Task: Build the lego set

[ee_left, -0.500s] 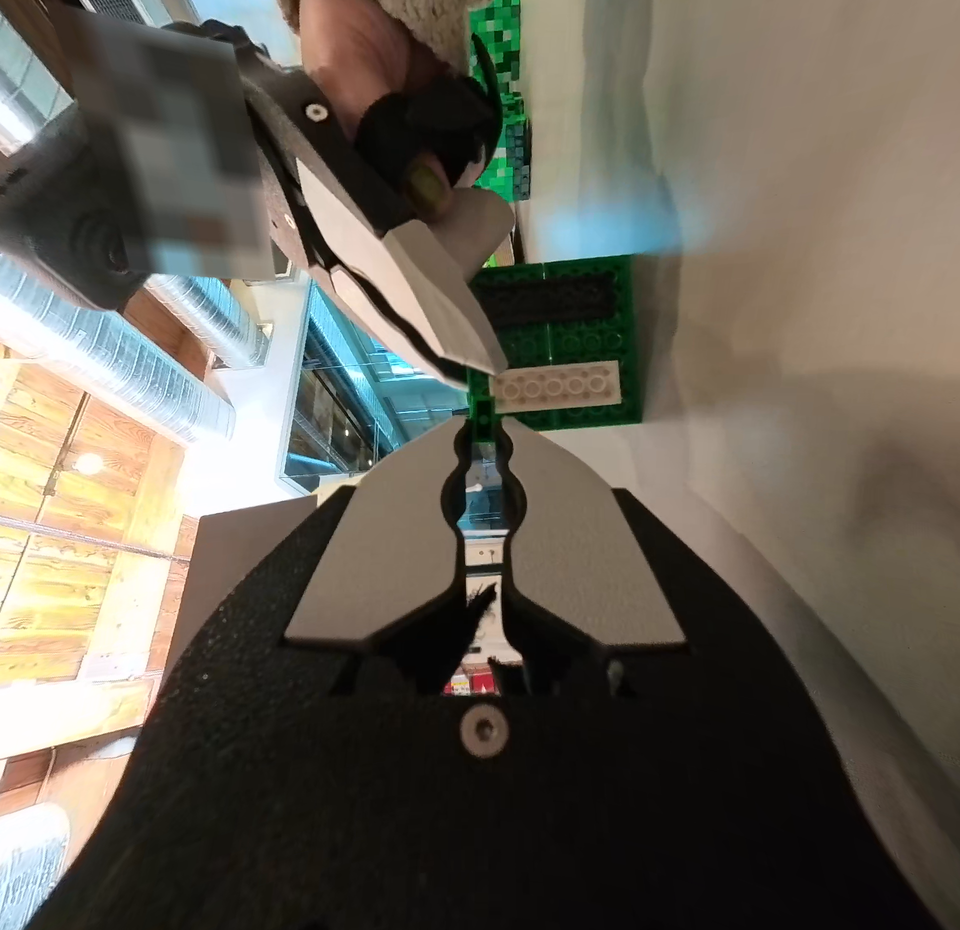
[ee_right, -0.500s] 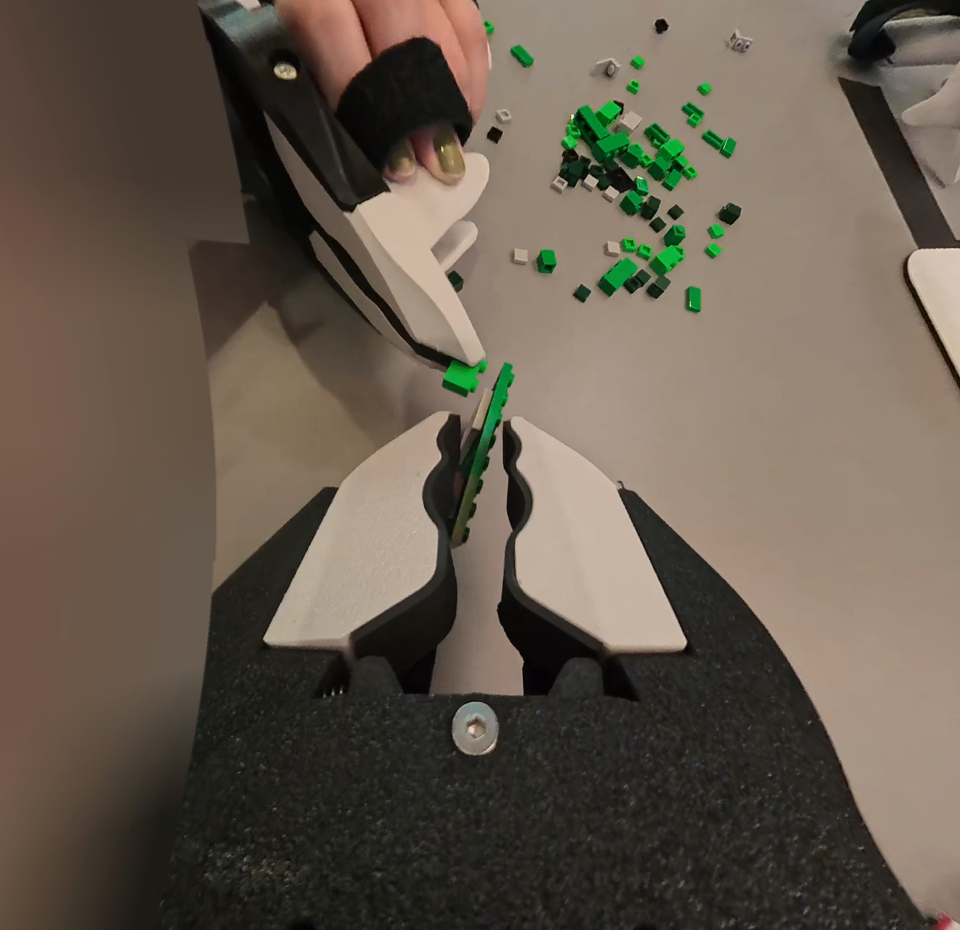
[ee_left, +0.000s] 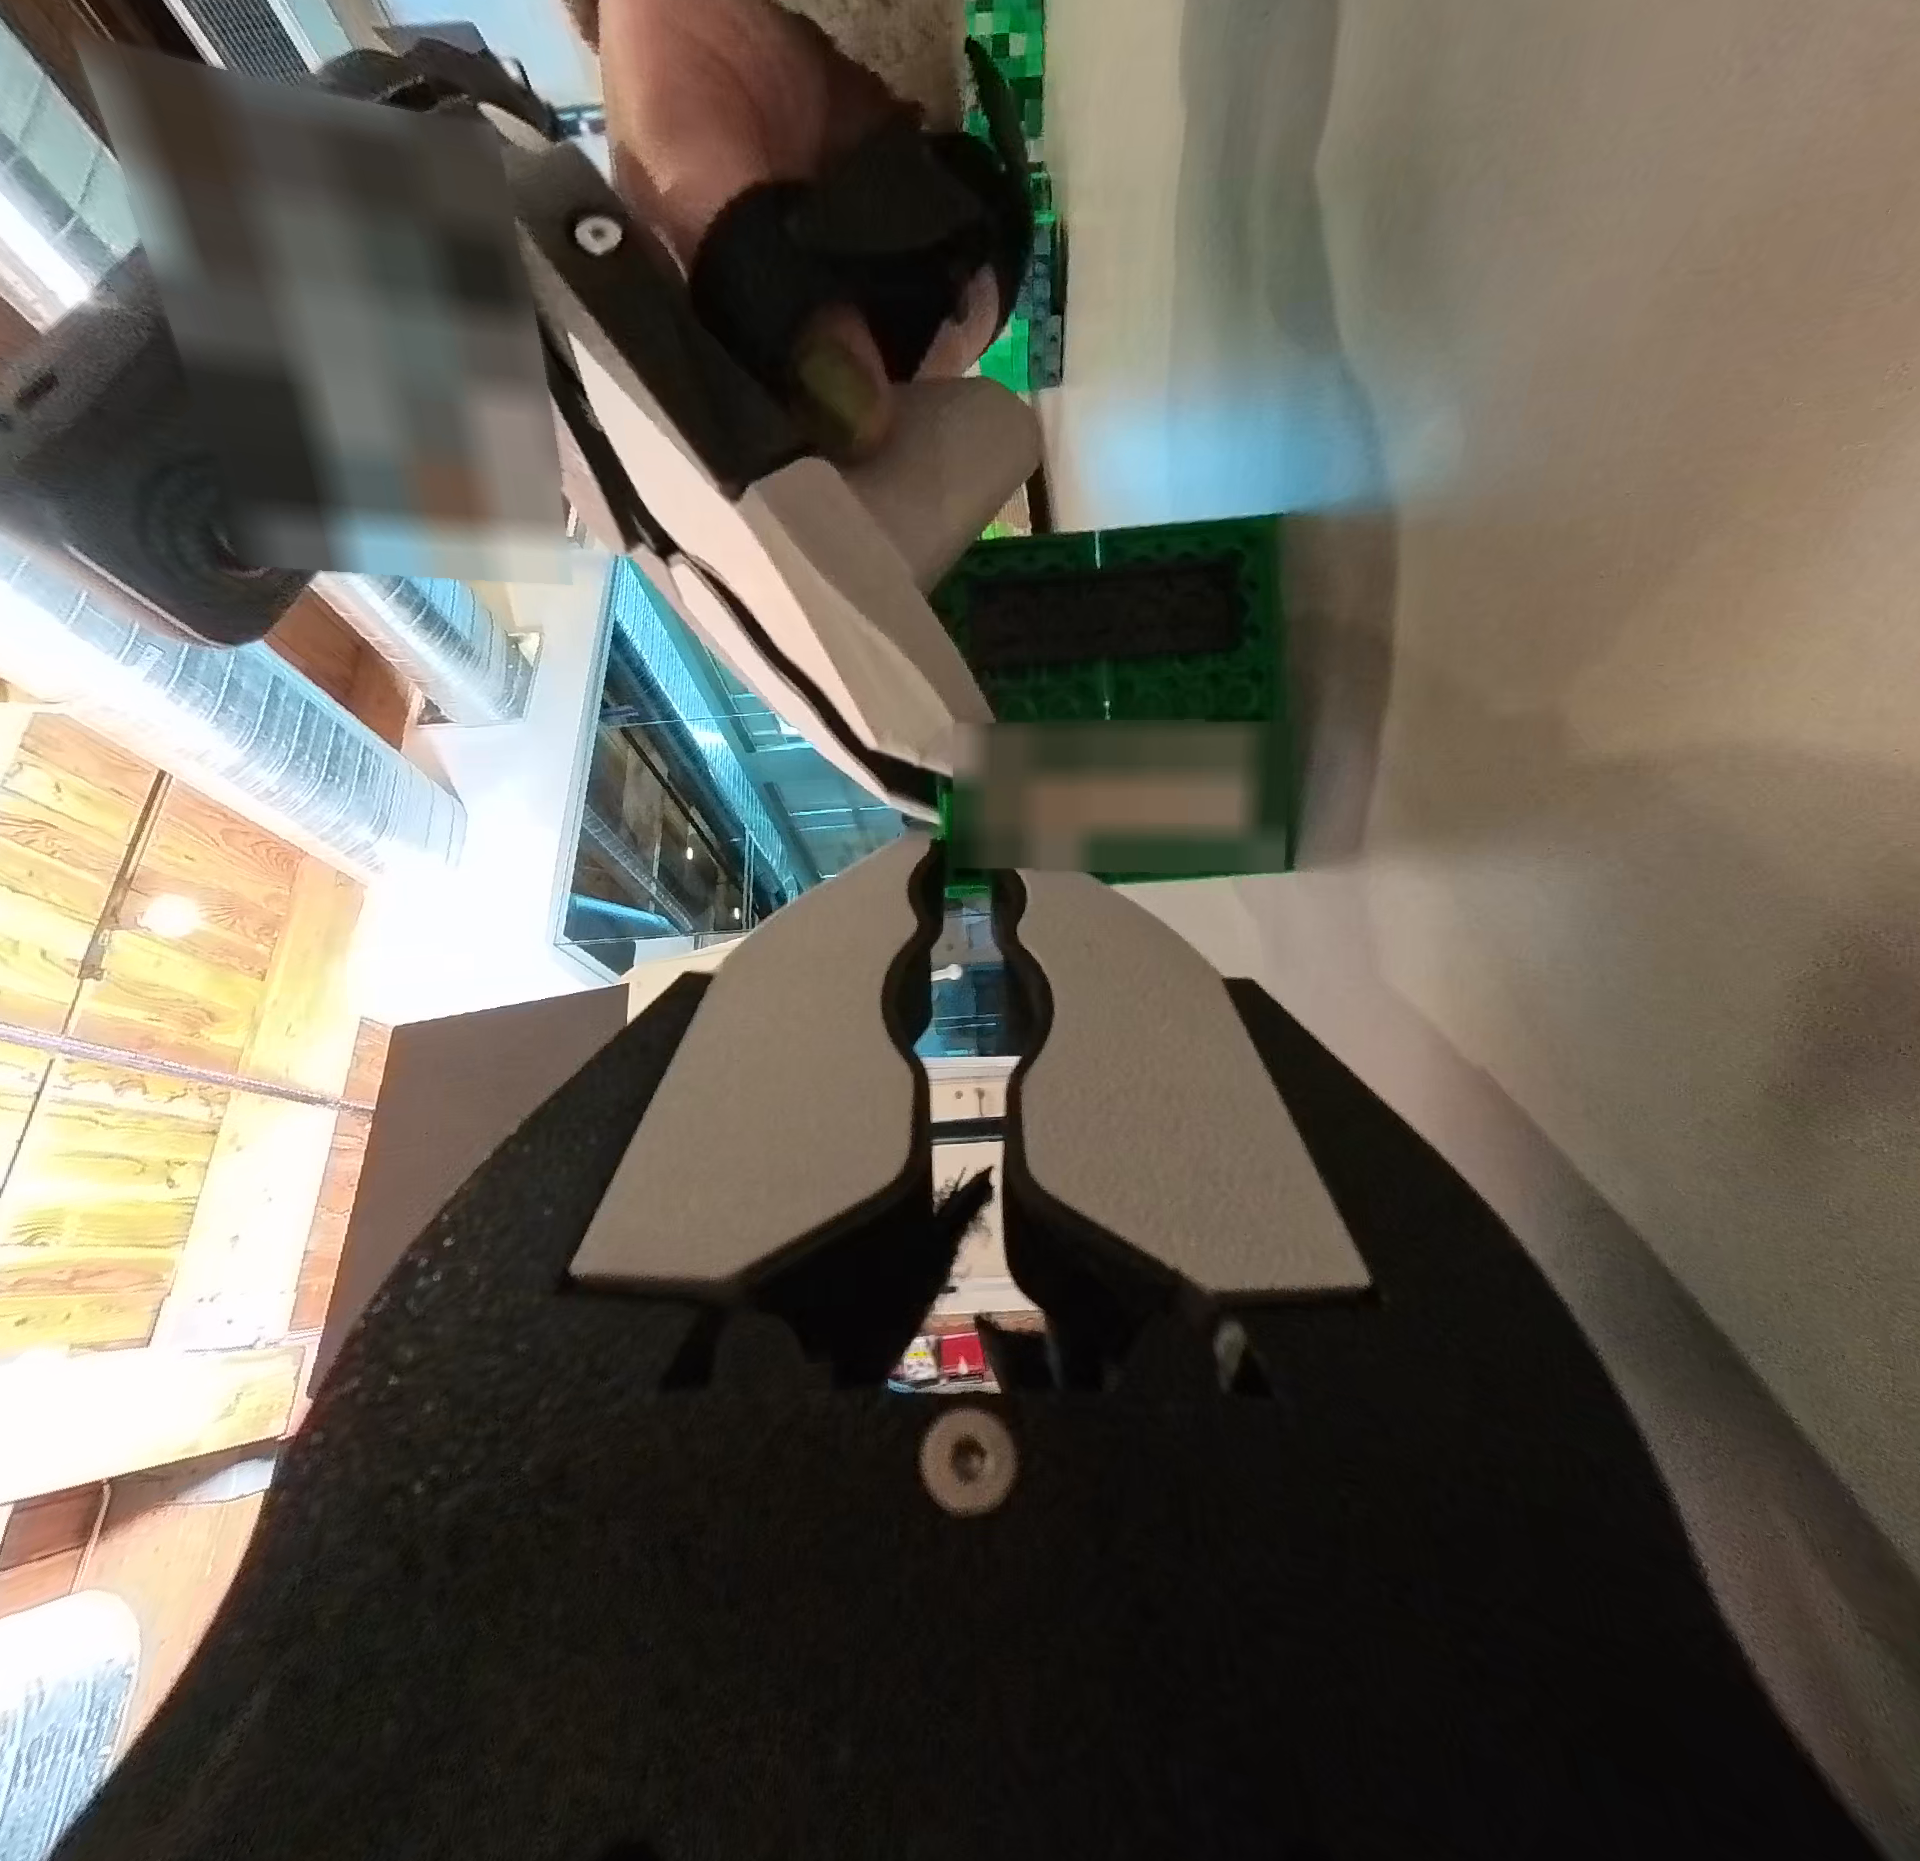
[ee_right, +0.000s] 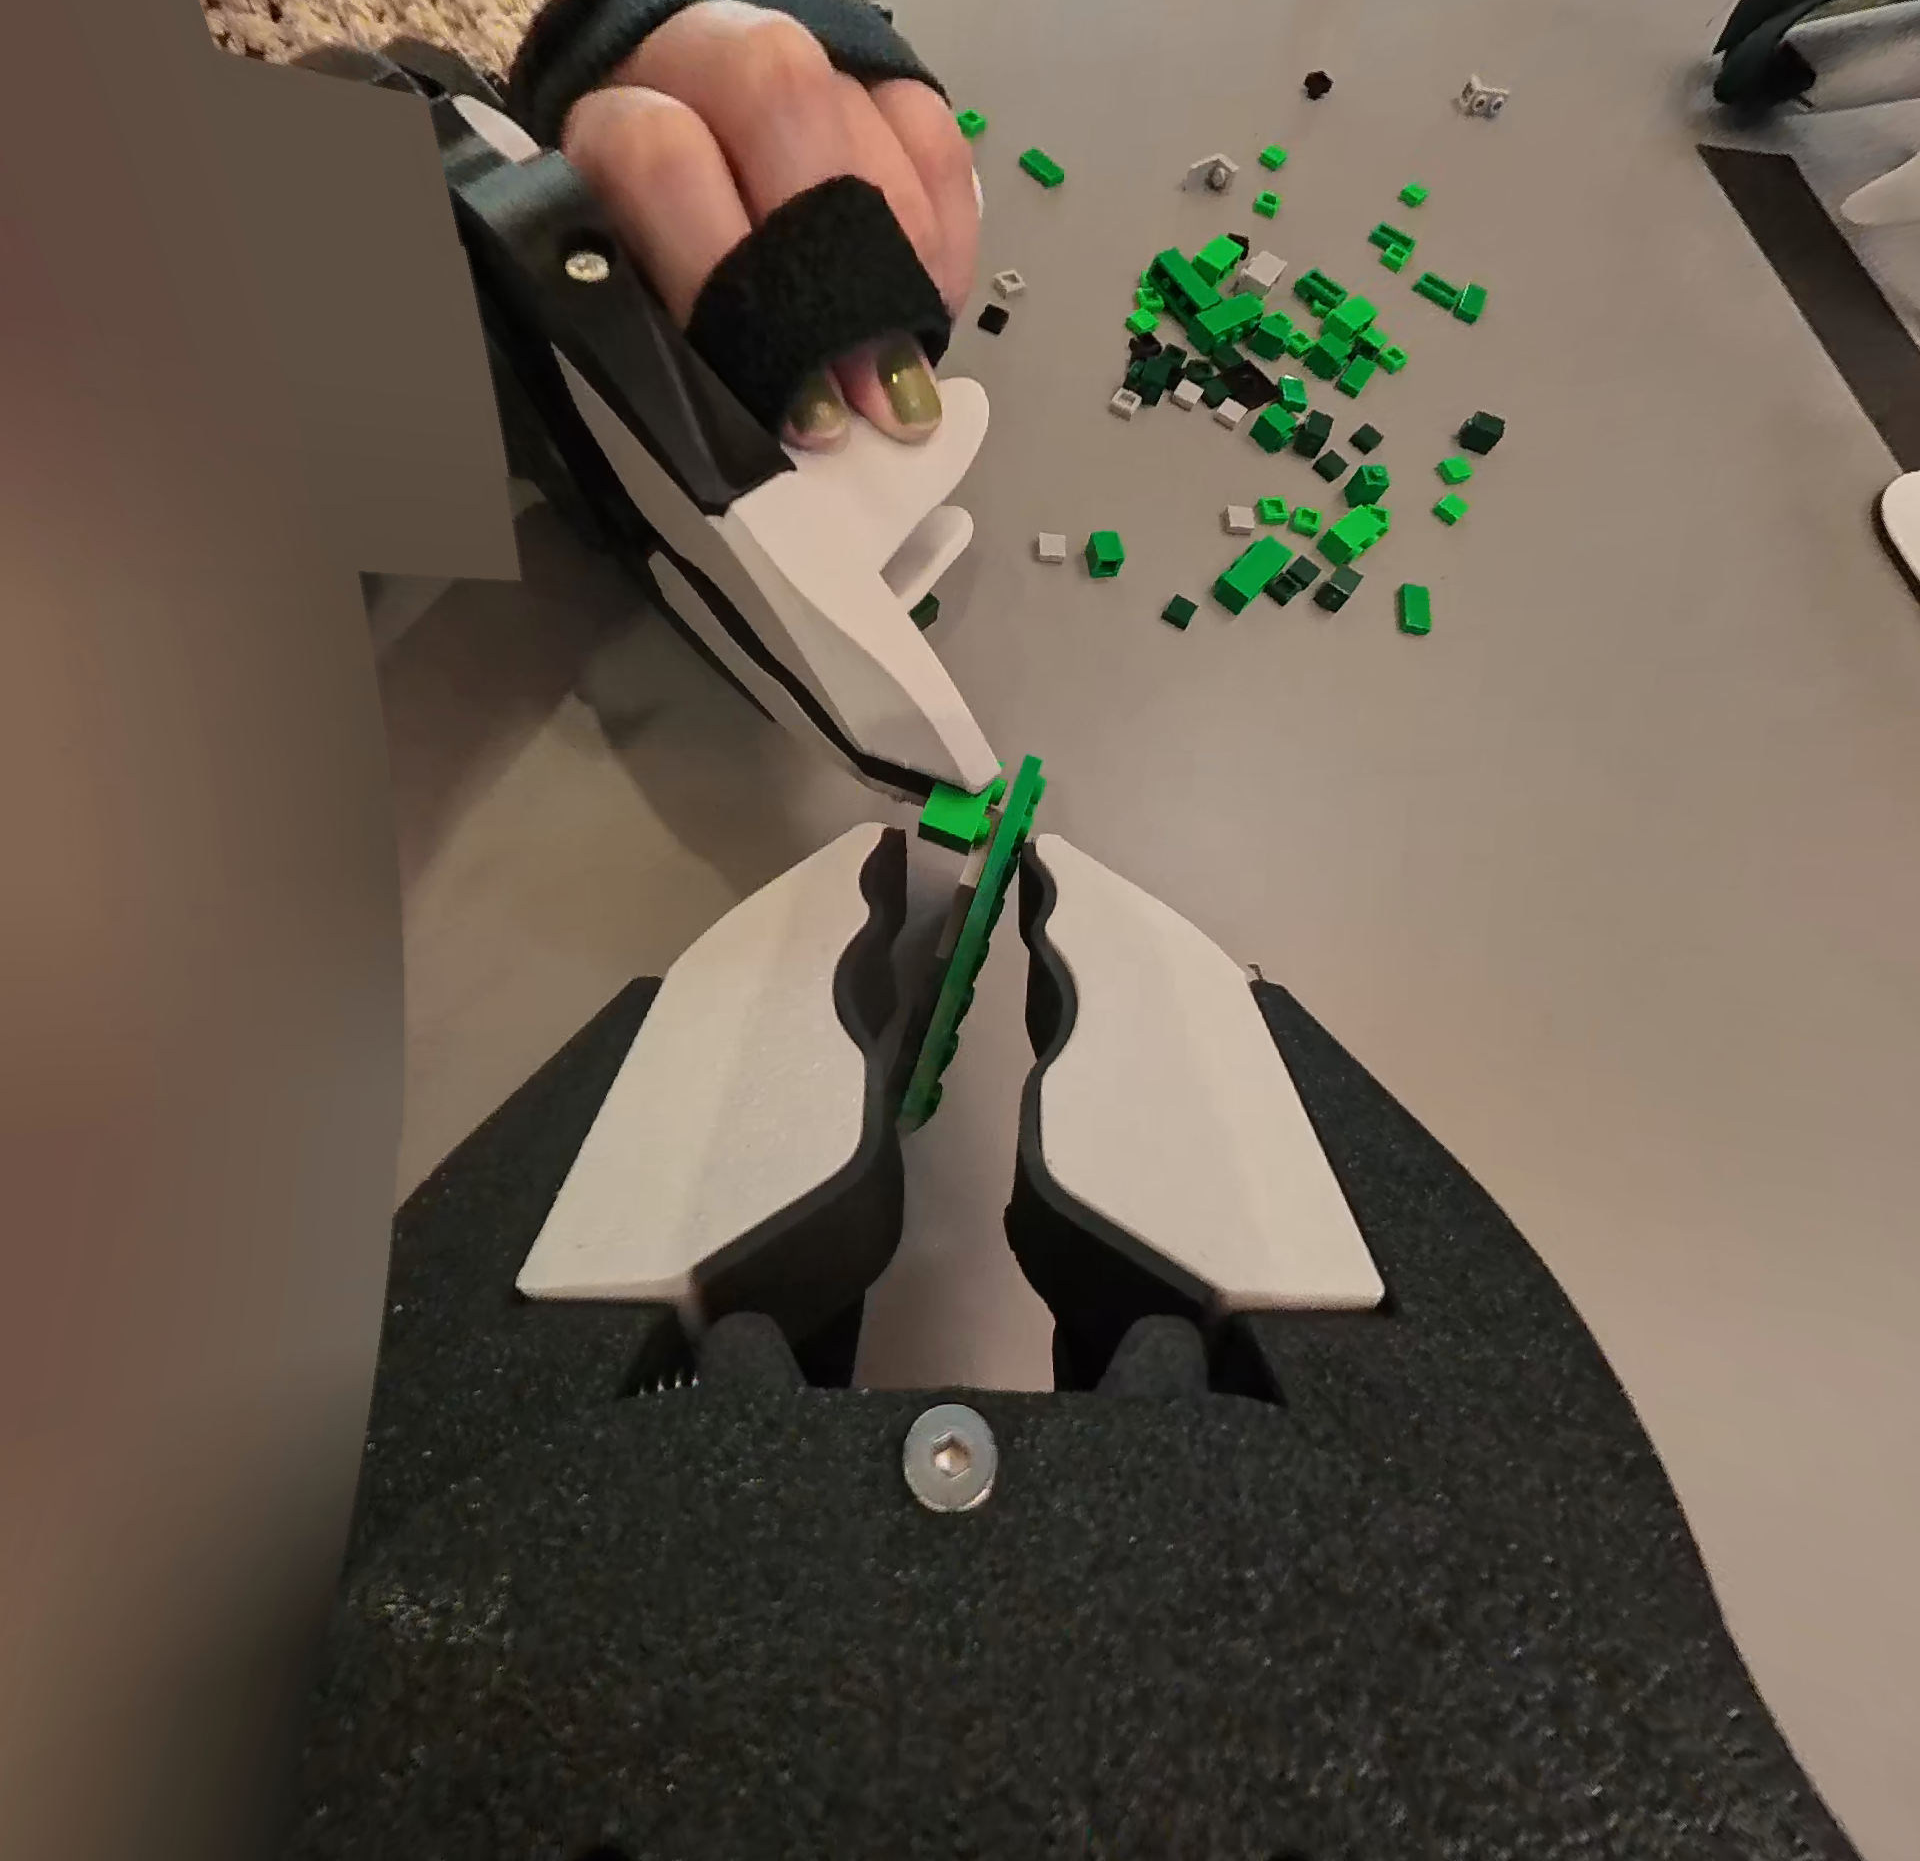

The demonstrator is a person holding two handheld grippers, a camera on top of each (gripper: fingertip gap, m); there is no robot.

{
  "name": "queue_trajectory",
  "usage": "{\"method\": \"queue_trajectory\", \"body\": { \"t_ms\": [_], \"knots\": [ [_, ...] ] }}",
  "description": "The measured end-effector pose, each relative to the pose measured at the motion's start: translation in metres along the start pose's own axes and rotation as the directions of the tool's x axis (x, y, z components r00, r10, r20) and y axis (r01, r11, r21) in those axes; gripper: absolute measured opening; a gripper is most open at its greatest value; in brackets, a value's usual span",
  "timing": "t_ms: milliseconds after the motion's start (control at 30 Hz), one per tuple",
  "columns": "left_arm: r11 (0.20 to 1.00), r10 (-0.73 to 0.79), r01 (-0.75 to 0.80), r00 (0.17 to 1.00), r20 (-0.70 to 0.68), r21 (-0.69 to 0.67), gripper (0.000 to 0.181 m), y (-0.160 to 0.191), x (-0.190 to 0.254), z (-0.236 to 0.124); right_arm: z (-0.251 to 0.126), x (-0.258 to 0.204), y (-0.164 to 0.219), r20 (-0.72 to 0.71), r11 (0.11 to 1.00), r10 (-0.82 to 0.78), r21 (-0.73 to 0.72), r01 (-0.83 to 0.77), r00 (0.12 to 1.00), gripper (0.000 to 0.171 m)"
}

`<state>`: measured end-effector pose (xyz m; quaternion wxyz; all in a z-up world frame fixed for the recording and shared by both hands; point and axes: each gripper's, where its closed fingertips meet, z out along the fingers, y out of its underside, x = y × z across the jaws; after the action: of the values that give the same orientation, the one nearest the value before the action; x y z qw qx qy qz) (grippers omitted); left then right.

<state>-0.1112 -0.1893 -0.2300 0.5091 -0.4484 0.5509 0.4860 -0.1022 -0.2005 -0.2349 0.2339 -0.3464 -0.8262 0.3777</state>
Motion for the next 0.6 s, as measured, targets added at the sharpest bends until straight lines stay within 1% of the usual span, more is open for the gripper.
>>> {"method": "queue_trajectory", "body": {
  "t_ms": [400,600],
  "knots": [
    [1.0,0.018,-0.017,1.0,0.01,-0.021,0.007,0.0045,-0.0015,0.0043,0.002,0.0036,-0.0016,0.002,0.999,0.039,0.028,-0.039,0.999,0.019],
    [0.999,0.025,-0.025,1.0,0.011,-0.03,0.007,0.0065,-0.0015,0.0056,0.0035,0.0068,-0.0028,0.011,0.995,0.086,0.058,-0.086,0.996,0.016]
  ]
}}
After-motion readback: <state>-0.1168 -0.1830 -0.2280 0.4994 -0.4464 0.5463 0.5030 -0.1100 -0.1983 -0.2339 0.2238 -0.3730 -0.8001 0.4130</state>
